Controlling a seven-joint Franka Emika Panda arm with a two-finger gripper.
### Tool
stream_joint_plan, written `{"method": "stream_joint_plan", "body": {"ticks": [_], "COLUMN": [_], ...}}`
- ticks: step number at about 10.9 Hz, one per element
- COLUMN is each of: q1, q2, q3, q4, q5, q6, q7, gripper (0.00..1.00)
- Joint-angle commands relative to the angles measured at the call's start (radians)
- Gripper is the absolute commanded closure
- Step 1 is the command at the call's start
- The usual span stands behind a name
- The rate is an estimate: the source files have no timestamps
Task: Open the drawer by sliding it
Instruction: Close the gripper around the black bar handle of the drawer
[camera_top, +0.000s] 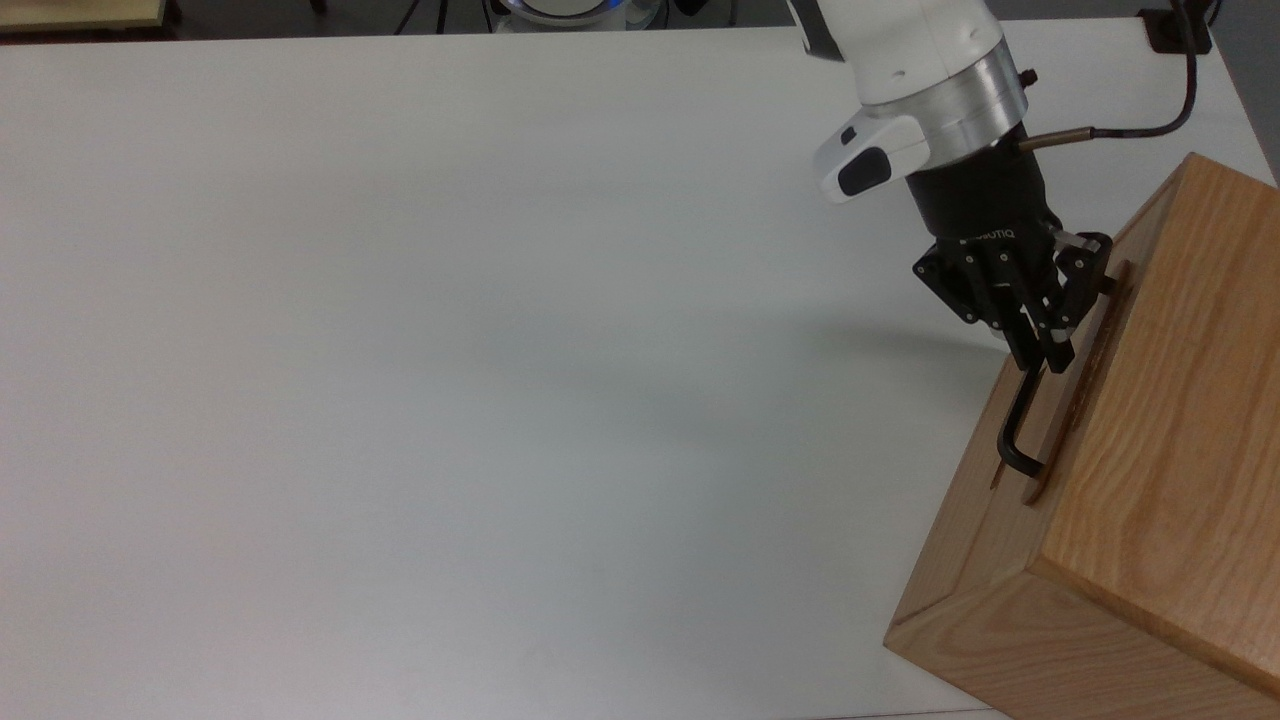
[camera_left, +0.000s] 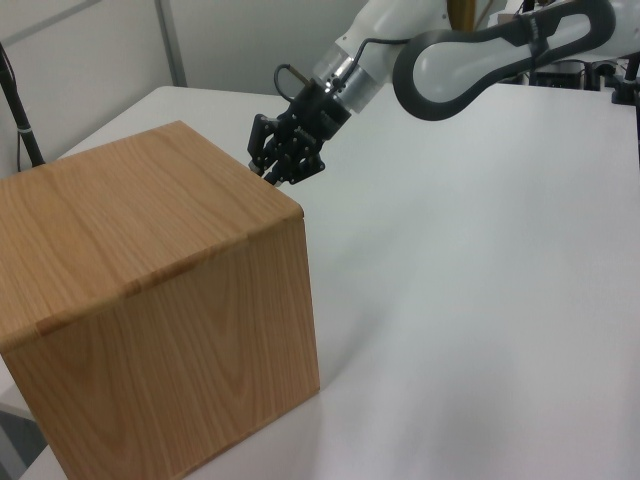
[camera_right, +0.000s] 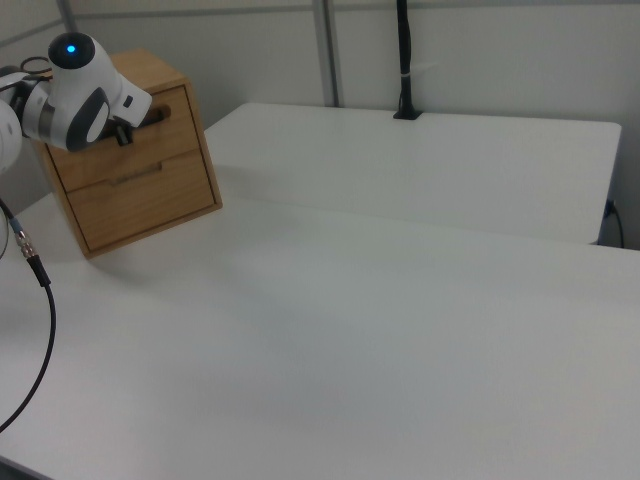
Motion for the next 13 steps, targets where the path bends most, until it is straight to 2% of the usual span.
{"method": "stream_joint_plan", "body": {"ticks": [1, 2, 3, 4, 7, 10, 13], "q1": [0.014, 0.014, 0.016, 0.016, -0.001, -0.026, -0.056], "q2": [0.069, 0.077, 0.077, 0.074, 0.045, -0.044, -0.097], "q3": [0.013, 0.02, 0.022, 0.023, 0.023, 0.025, 0.025], "q4": [0.072, 0.08, 0.08, 0.077, 0.054, -0.027, -0.064], "q5": [-0.023, -0.027, -0.053, -0.067, -0.087, -0.097, -0.095], "q6": [0.053, 0.054, 0.054, 0.054, 0.047, 0.044, -0.002], "q7": [0.018, 0.015, 0.016, 0.018, 0.005, -0.012, -0.035], "gripper": [0.72, 0.79, 0.93, 1.0, 1.0, 1.0, 1.0]}}
